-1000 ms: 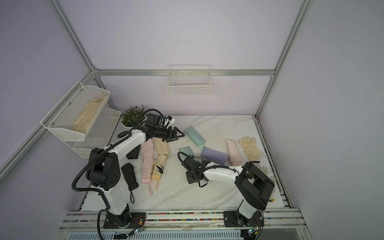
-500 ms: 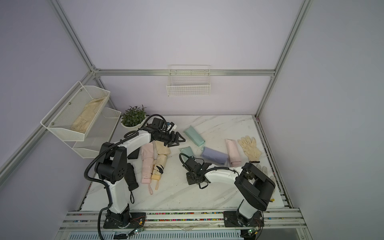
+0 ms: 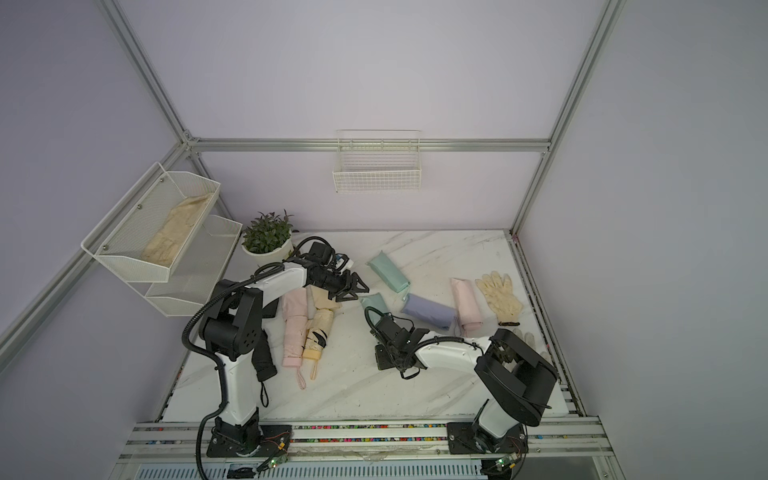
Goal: Take umbrellas out of sleeves
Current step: Take out the umbrella from the umbrella sleeve.
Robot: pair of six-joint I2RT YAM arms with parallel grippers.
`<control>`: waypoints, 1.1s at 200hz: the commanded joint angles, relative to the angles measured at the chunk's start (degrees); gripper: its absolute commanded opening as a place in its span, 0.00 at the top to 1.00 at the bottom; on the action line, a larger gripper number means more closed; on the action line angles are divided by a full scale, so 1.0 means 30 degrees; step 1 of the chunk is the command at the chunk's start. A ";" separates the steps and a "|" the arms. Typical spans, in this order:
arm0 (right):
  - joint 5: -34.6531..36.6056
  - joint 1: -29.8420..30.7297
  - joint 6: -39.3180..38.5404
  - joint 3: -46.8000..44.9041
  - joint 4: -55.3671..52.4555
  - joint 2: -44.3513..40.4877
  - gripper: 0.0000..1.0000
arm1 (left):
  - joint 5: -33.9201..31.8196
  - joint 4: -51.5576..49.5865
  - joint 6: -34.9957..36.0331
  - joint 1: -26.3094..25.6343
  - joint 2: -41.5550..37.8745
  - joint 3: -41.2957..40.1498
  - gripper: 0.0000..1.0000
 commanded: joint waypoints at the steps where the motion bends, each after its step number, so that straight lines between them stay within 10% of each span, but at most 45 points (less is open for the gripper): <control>1: -0.0677 -0.0028 0.0120 -0.0312 0.0077 -0.0270 1.00 | -0.0184 0.0003 -0.0134 0.0086 -0.0014 0.0762 0.38; 87: 0.0071 -0.0040 0.0645 0.0060 -0.0223 0.0158 1.00 | -0.0595 -0.0178 -0.0087 0.0413 0.0384 0.0849 0.41; 143: 0.0124 -0.0054 0.0554 0.0251 -0.0415 0.0255 1.00 | 0.0113 -0.0063 -0.0319 0.0450 0.0941 0.1024 0.71; 220: 0.0192 -0.0047 0.0468 0.0241 -0.0459 0.0250 1.00 | 0.0901 0.0753 -0.1070 0.0553 0.1347 0.0869 0.69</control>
